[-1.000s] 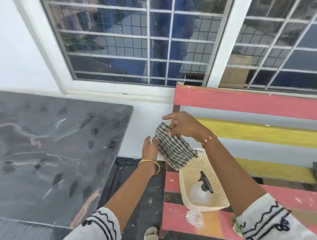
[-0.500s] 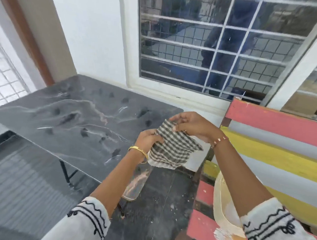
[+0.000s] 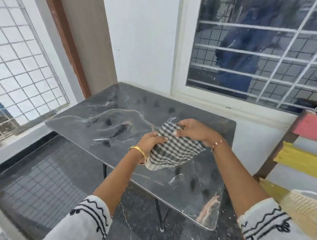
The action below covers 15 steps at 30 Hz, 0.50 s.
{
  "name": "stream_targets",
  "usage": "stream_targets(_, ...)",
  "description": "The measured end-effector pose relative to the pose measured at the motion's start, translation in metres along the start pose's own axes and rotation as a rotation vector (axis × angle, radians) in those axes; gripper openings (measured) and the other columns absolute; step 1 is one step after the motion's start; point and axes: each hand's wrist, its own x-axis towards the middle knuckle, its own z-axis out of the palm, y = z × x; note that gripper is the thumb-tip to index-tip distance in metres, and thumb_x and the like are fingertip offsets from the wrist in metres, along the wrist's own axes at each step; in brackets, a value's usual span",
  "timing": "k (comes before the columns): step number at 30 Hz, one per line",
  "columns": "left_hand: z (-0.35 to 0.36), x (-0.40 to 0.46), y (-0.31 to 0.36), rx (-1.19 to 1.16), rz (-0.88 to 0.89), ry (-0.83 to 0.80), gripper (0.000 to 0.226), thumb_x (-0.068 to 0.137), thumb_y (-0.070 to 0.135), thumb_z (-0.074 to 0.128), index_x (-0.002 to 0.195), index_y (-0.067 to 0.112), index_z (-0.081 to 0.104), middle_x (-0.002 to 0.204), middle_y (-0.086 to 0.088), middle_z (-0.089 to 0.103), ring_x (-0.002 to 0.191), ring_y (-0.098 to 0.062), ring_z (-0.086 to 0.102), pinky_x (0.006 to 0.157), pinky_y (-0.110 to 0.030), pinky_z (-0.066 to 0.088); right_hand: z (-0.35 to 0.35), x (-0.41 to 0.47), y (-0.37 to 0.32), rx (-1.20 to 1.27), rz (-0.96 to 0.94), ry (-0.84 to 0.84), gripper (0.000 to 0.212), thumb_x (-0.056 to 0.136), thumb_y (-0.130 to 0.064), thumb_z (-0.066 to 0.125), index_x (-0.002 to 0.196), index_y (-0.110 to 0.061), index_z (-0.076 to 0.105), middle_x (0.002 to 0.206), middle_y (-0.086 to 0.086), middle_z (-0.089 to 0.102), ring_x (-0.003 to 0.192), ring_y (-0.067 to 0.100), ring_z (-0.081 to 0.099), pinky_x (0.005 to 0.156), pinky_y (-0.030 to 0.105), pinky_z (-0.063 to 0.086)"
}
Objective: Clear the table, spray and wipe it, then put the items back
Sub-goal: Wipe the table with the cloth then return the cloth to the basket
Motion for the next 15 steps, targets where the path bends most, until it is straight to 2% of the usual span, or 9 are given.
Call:
stream_targets(2, -0.025, 0.006, 0.001, 0.119, -0.021, -0.074, 0.008, 0.076, 0.004, 0.067, 0.081, 0.006, 0.061, 0.078, -0.007, 0.065, 0.074, -0.022, 0.061, 0.083, -0.039, 0.050, 0.016, 0.019, -0.004, 0.051, 0.003, 0.069, 0.031, 0.083, -0.020, 0.069, 0.101, 0.004, 0.063, 0.110, 0.028, 0.063, 0.092, 0.040, 0.065, 0.089, 0.048, 0.051)
stream_targets(4, -0.036, 0.010, 0.001, 0.189, -0.034, -0.112, 0.009, 0.080, 0.001, 0.064, 0.079, 0.010, 0.064, 0.073, 0.000, 0.069, 0.068, -0.016, 0.065, 0.070, -0.024, 0.054, 0.022, 0.027, -0.004, 0.069, 0.011, 0.107, 0.034, 0.084, -0.024, 0.068, 0.099, 0.006, 0.062, 0.105, 0.030, 0.063, 0.078, 0.024, 0.057, 0.076, 0.038, 0.046)
stream_targets(5, -0.040, 0.014, 0.002, 0.198, -0.026, -0.113, 0.013, 0.081, 0.000, 0.063, 0.077, 0.012, 0.065, 0.070, 0.003, 0.070, 0.067, -0.014, 0.066, 0.069, -0.023, 0.055, 0.024, 0.031, -0.005, 0.077, 0.027, 0.116, 0.034, 0.084, -0.027, 0.068, 0.097, 0.005, 0.062, 0.099, 0.030, 0.064, 0.076, 0.021, 0.053, 0.073, 0.036, 0.044)
stream_targets(8, -0.041, 0.030, 0.001, 0.199, -0.006, -0.098, 0.016, 0.084, 0.005, 0.061, 0.075, 0.017, 0.065, 0.075, 0.001, 0.068, 0.075, -0.022, 0.062, 0.090, -0.038, 0.048, 0.021, 0.037, 0.002, 0.131, 0.086, 0.120, 0.034, 0.078, -0.041, 0.072, 0.079, -0.007, 0.066, 0.073, 0.014, 0.064, 0.065, 0.016, 0.052, 0.066, 0.028, 0.044)
stream_targets(9, -0.038, 0.035, 0.002, 0.194, 0.003, -0.099, 0.014, 0.085, 0.006, 0.059, 0.076, 0.017, 0.064, 0.078, -0.001, 0.066, 0.078, -0.024, 0.060, 0.093, -0.041, 0.045, 0.017, 0.038, 0.006, 0.141, 0.120, 0.094, 0.049, 0.071, -0.049, 0.075, 0.078, -0.003, 0.063, 0.069, 0.011, 0.056, 0.065, 0.018, 0.048, 0.066, 0.028, 0.041)
stream_targets(10, -0.035, 0.041, 0.002, 0.193, 0.012, -0.104, 0.012, 0.086, 0.007, 0.058, 0.079, 0.016, 0.063, 0.081, -0.004, 0.065, 0.083, -0.025, 0.058, 0.093, -0.042, 0.044, 0.013, 0.040, 0.011, 0.136, 0.162, 0.065, 0.067, 0.062, -0.058, 0.077, 0.082, 0.004, 0.061, 0.075, 0.011, 0.053, 0.069, 0.020, 0.046, 0.068, 0.031, 0.040)
stream_targets(11, -0.031, 0.048, 0.003, 0.196, 0.019, -0.114, 0.012, 0.087, 0.006, 0.056, 0.083, 0.015, 0.062, 0.085, -0.006, 0.064, 0.087, -0.024, 0.057, 0.094, -0.042, 0.044, 0.008, 0.042, 0.016, 0.134, 0.186, 0.032, 0.076, 0.058, -0.060, 0.079, 0.088, 0.007, 0.060, 0.081, 0.011, 0.055, 0.074, 0.022, 0.047, 0.072, 0.035, 0.040)
stream_targets(12, -0.027, 0.050, 0.004, 0.197, 0.034, -0.124, 0.013, 0.088, 0.006, 0.055, 0.085, 0.016, 0.062, 0.088, -0.006, 0.064, 0.088, -0.024, 0.058, 0.095, -0.042, 0.045, 0.004, 0.045, 0.024, 0.133, 0.194, 0.004, 0.071, 0.060, -0.055, 0.081, 0.091, 0.006, 0.062, 0.085, 0.013, 0.060, 0.078, 0.023, 0.052, 0.077, 0.039, 0.044)
stream_targets(15, -0.017, 0.068, 0.007, 0.237, 0.084, -0.111, 0.018, 0.088, 0.004, 0.056, 0.079, 0.019, 0.060, 0.081, 0.002, 0.064, 0.077, -0.013, 0.059, 0.082, -0.024, 0.049, -0.012, 0.060, 0.038, 0.159, 0.214, -0.017, 0.019, 0.077, -0.026, 0.075, 0.091, -0.014, 0.071, 0.098, 0.005, 0.072, 0.090, 0.016, 0.065, 0.098, 0.038, 0.048)
